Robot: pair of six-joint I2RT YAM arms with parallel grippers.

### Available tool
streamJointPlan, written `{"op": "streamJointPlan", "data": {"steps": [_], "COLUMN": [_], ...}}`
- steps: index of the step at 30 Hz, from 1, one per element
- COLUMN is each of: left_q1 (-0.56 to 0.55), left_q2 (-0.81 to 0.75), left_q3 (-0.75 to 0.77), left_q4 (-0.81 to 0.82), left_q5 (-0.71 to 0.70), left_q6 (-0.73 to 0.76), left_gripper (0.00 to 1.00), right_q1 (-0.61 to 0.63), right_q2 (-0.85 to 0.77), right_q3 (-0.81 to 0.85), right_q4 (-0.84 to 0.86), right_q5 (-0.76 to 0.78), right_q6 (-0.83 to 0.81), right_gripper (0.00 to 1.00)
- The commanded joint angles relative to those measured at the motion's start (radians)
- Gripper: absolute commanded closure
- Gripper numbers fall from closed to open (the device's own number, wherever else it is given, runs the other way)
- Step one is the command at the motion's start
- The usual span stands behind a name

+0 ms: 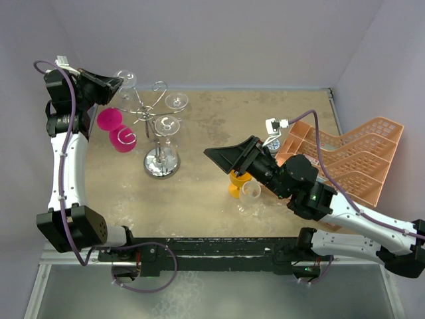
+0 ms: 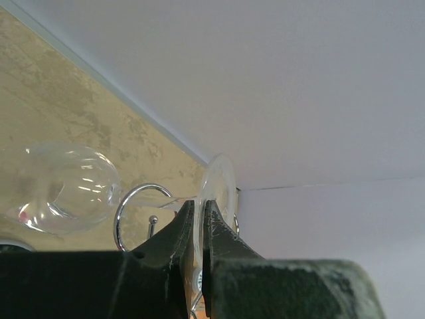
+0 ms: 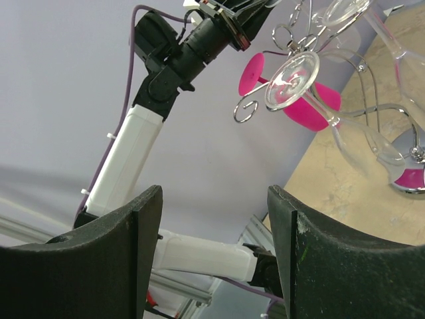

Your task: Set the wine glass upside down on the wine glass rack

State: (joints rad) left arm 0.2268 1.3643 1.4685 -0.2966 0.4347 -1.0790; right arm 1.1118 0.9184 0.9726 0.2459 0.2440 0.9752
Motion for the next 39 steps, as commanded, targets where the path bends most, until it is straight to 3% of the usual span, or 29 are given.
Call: {"op": "streamJointPlan", "data": {"steps": [1,29,39], "left_q1": [0.003,0.032,0.034], "left_q2": [-0.001,-0.017,-0.018], "left_q3": [0.066,0.114,0.118], "left_q4": [0.061,-0.159,-0.212], "left_q5": [-0.044,-0.063,-0.104], "left_q6": [0.026,0.209,0.259], "left_gripper": [1.00,1.00,0.91], "right_q1": [0.003,0.003,0.002], "right_q2": [0.002,-0.013,-0.011], "right_q3": [0.004,0.004,0.003], "right_q4": [0.060,0.039,0.031], "right_q5": [-0.003,0.012,0.015], "right_q6": [-0.010,0.006,0.013], "right_gripper": [0.34,0.35,0.35]}}
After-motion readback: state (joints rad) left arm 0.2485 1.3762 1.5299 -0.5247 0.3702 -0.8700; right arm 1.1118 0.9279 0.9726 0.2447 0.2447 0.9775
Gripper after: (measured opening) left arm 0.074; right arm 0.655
